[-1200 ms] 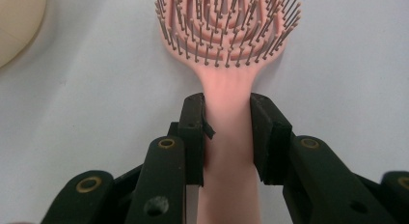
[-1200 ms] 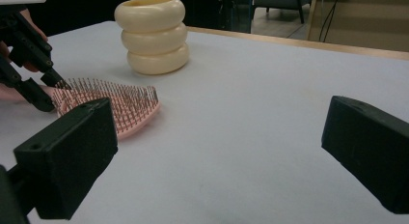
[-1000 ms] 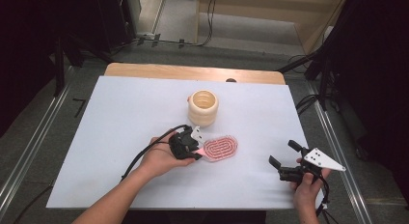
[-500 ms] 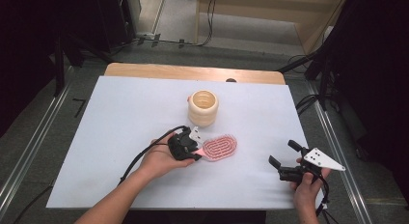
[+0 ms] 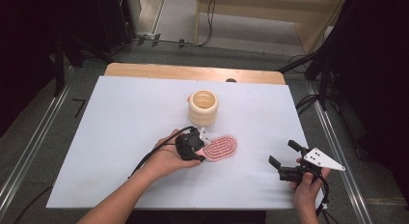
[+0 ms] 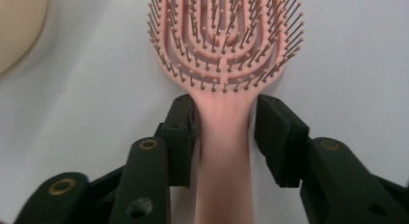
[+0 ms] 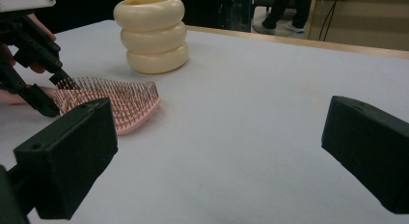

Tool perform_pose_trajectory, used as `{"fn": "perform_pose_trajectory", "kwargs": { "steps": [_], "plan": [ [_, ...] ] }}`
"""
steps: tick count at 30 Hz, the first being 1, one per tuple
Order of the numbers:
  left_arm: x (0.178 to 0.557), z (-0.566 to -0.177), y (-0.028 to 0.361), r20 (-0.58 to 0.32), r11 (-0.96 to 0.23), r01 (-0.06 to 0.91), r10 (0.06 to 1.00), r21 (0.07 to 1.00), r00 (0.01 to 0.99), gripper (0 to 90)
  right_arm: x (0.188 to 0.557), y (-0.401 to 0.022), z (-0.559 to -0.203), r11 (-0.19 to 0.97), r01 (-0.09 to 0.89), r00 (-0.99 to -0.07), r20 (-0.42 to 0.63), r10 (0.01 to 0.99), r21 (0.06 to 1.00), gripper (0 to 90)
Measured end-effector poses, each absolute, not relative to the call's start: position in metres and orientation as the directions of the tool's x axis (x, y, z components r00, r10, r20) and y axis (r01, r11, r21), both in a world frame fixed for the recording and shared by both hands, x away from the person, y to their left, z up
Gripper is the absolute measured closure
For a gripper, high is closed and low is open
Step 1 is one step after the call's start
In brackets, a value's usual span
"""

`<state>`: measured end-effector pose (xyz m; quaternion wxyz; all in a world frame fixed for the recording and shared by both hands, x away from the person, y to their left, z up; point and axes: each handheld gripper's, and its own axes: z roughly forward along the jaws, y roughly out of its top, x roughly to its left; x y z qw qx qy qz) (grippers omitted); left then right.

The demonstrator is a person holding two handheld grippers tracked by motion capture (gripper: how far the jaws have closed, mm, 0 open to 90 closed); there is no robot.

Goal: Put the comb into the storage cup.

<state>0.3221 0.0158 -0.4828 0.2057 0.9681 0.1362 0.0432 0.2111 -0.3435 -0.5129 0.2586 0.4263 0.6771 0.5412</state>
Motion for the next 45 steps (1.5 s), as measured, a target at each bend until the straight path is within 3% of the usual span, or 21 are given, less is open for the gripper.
{"fn": "perform_pose_trajectory", "kwargs": {
  "steps": [2, 6, 38, 45],
  "plan": [
    [0.321, -0.482, 0.014, 0.028, -0.890, 0.231, 0.263, 0.394, 0.964, 66.6, 0.211, -0.343, -0.513, 0.049, 0.299, -0.503, 0.113, 0.857, 0.953, 0.0],
    [0.318, -0.482, 0.011, 0.039, -0.894, 0.221, 0.256, 0.390, 0.966, 69.8, 0.211, -0.343, -0.513, 0.054, 0.297, -0.504, 0.108, 0.857, 0.953, 0.0],
    [0.309, -0.461, 0.050, 0.046, -0.740, 0.246, 0.350, 0.626, 0.936, 70.4, 0.211, -0.333, -0.505, 0.054, 0.296, -0.490, 0.103, 0.865, 0.954, 0.0],
    [0.306, -0.456, 0.062, 0.053, -0.664, 0.258, 0.410, 0.701, 0.911, 70.4, 0.214, -0.318, -0.491, 0.000, 0.304, -0.523, 0.167, 0.836, 0.953, 0.0]
  ]
}}
